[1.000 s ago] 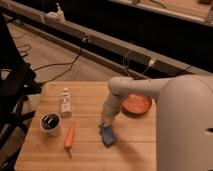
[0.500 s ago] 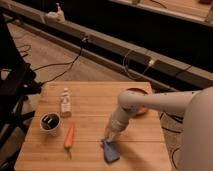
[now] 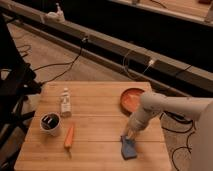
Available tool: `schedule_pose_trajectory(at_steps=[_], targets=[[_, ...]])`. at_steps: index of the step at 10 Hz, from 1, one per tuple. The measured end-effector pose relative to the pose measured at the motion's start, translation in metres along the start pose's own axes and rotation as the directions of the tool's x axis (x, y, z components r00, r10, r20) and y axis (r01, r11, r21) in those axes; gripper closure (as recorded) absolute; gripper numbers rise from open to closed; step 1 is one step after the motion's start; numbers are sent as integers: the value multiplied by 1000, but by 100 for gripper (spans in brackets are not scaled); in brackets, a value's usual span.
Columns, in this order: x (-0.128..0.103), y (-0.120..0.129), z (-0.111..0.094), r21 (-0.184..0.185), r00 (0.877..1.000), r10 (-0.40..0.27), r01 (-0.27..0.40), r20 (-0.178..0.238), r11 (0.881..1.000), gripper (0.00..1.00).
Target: Wipe the white sponge on the table
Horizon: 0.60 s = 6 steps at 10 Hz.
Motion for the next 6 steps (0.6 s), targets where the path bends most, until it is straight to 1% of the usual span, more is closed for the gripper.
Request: schedule_pose_trajectory(at_steps=[1, 2, 3, 4, 5, 6], targets=[[7, -16, -7, 14, 1000, 9, -9, -14, 1000, 100], [5, -28, -10, 22, 1000, 4, -4, -20, 1000, 100], [-7, -46, -13, 32, 1000, -20, 20, -21, 999, 100], [-24, -56, -13, 36, 998, -60, 61, -16, 998, 100], [-40, -61, -12, 34, 995, -97, 97, -8, 995, 100], [-71, -61, -7, 27, 986, -166, 165, 12, 986, 100]])
